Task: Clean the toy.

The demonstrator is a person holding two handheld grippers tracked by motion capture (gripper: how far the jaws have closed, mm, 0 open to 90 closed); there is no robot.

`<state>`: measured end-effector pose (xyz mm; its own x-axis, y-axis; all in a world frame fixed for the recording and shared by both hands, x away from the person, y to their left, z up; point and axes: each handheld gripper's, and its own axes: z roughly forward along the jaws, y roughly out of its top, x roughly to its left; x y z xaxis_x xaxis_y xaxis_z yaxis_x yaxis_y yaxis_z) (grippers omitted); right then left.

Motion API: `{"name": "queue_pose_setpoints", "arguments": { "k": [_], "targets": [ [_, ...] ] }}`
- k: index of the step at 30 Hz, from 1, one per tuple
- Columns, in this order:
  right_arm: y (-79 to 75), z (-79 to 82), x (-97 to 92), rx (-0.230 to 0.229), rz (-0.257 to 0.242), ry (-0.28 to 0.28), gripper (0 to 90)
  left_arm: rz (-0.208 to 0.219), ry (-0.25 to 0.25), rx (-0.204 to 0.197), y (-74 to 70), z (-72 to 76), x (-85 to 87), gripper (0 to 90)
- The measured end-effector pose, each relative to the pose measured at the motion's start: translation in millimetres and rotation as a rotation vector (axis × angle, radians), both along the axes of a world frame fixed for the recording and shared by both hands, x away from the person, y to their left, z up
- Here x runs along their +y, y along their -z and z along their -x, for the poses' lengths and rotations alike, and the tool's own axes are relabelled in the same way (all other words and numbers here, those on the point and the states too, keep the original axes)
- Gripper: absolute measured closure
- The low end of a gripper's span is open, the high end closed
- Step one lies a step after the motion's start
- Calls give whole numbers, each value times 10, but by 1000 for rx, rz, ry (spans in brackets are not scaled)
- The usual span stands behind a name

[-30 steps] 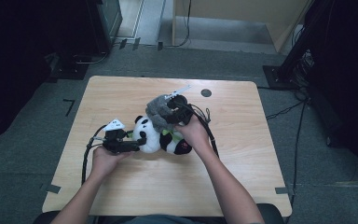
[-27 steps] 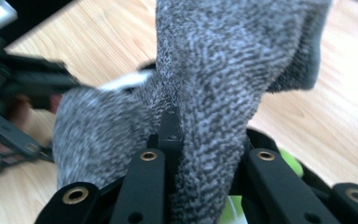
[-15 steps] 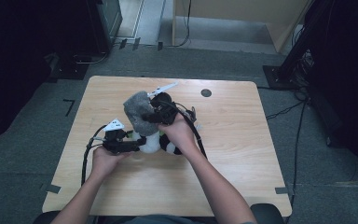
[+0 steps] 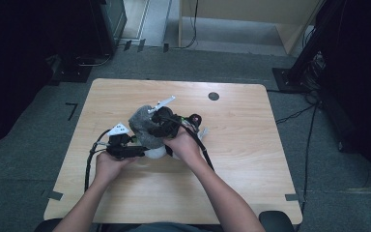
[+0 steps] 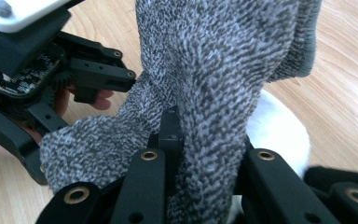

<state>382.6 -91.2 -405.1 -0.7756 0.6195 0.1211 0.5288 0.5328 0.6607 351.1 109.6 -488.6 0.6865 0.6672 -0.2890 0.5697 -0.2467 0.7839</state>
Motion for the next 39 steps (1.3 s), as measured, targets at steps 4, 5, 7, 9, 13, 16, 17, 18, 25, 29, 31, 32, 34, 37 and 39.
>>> {"name": "queue_pose_setpoints", "arguments": {
  "k": [4, 5, 7, 9, 13, 16, 17, 18, 25, 29, 31, 32, 34, 37, 39],
  "targets": [
    [3, -28, -132, -3, -9, 23, 760, 9, -5, 2, -1, -9, 10, 366],
    [3, -36, -162, -2, -11, 30, 758, 9, -6, 2, -2, -10, 11, 367],
    [-1, -50, -215, -1, -9, 41, 757, 10, -9, 3, -3, -10, 12, 368],
    [-15, -56, -259, -9, 10, 54, 758, 13, -11, 6, -3, -11, 12, 369],
    [-13, -80, -375, -13, 65, 92, 762, 8, -8, 1, -3, -9, 12, 370],
    [27, -121, -486, 15, 56, 115, 760, 13, -8, -3, -3, -7, 6, 370],
    [38, -131, -508, 24, 45, 119, 759, 14, -6, -4, -2, -7, 7, 368],
    [46, -136, -515, 31, 38, 121, 760, 19, -7, -4, 0, -8, 8, 364],
    [57, -158, -507, 40, 36, 124, 768, 27, 20, -18, -41, 13, 39, 300],
    [73, -181, -503, 54, 26, 127, 772, -11, 52, -74, -10, 43, 28, 276],
    [80, -189, -494, 49, 29, 125, 774, -24, 55, -100, 16, 52, -1, 244],
    [85, -195, -491, 51, 27, 128, 776, -26, 59, -108, 36, 51, -16, 222],
    [95, -205, -488, 61, 19, 134, 778, -20, 50, -114, 82, 38, -50, 168],
    [106, -213, -484, 65, 13, 133, 780, -20, 59, -123, 139, 16, -102, 79],
    [108, -211, -478, 66, 11, 132, 780, -21, 47, -114, 178, 12, -140, 42]
  ]
}}
